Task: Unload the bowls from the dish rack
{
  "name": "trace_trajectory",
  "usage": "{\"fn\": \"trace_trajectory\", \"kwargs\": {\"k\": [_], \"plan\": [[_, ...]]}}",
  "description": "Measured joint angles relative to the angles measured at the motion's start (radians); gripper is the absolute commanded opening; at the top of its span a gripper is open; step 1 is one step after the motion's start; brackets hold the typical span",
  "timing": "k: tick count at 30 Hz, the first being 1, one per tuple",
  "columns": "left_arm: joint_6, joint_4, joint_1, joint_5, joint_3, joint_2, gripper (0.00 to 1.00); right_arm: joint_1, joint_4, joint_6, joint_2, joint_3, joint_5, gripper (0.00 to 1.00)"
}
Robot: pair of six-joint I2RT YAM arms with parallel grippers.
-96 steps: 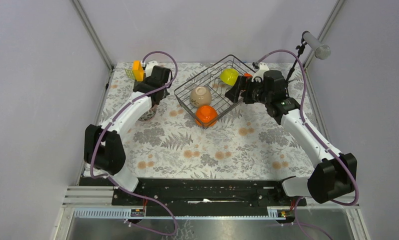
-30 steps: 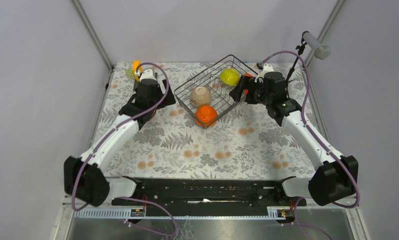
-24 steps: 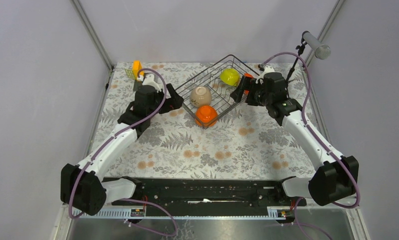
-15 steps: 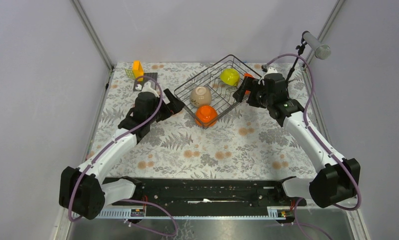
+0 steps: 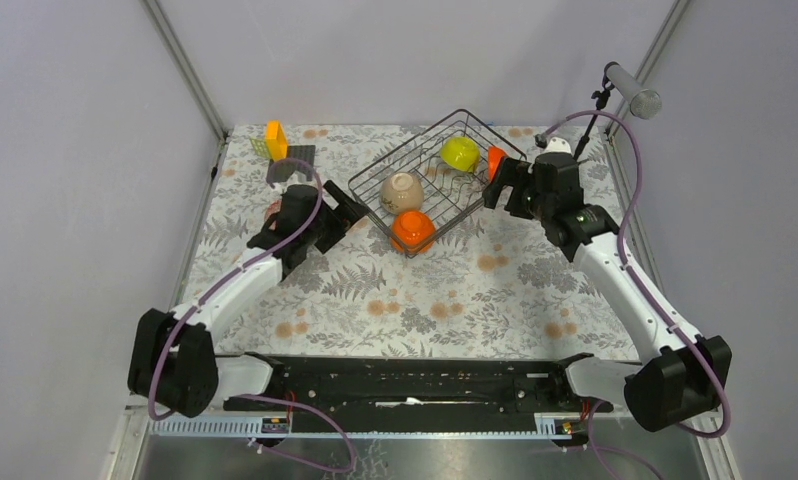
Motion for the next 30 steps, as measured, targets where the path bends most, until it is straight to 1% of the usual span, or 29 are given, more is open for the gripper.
{"fn": "trace_trajectory", "kwargs": {"k": [5, 7, 9, 16, 19, 23, 25, 26, 30], "plan": [[-0.058, -0.045, -0.029, -0.05, 0.034, 0.068, 0.94, 0.001, -0.079, -0.059, 0.036, 0.046, 0.07, 0.99], [-0.065, -0.045, -0.048, -0.064, 0.046, 0.083, 0.94, 0.003, -0.095, -0.085, 0.06, 0.062, 0.067, 0.96], [-0.065, -0.04, -0.06, -0.069, 0.052, 0.097, 0.94, 0.009, -0.106, -0.109, 0.097, 0.086, 0.038, 0.92], [-0.019, 0.04, -0.064, -0.06, 0.04, 0.124, 0.94, 0.063, -0.114, -0.163, 0.313, 0.235, -0.139, 0.92], [0.006, 0.073, -0.078, -0.06, 0.016, 0.122, 0.95, 0.09, -0.121, -0.189, 0.391, 0.304, -0.175, 0.91], [0.053, 0.086, -0.122, -0.064, -0.022, 0.093, 0.95, 0.124, -0.132, -0.232, 0.5, 0.401, -0.206, 0.91], [0.076, 0.099, -0.14, -0.064, -0.04, 0.063, 0.95, 0.135, -0.14, -0.249, 0.547, 0.428, -0.219, 0.88], [0.084, 0.112, -0.143, -0.064, -0.048, 0.051, 0.95, 0.14, -0.142, -0.256, 0.567, 0.438, -0.224, 0.86], [0.121, 0.179, -0.142, -0.049, -0.085, 0.021, 0.94, 0.153, -0.17, -0.288, 0.658, 0.491, -0.254, 0.8]]}}
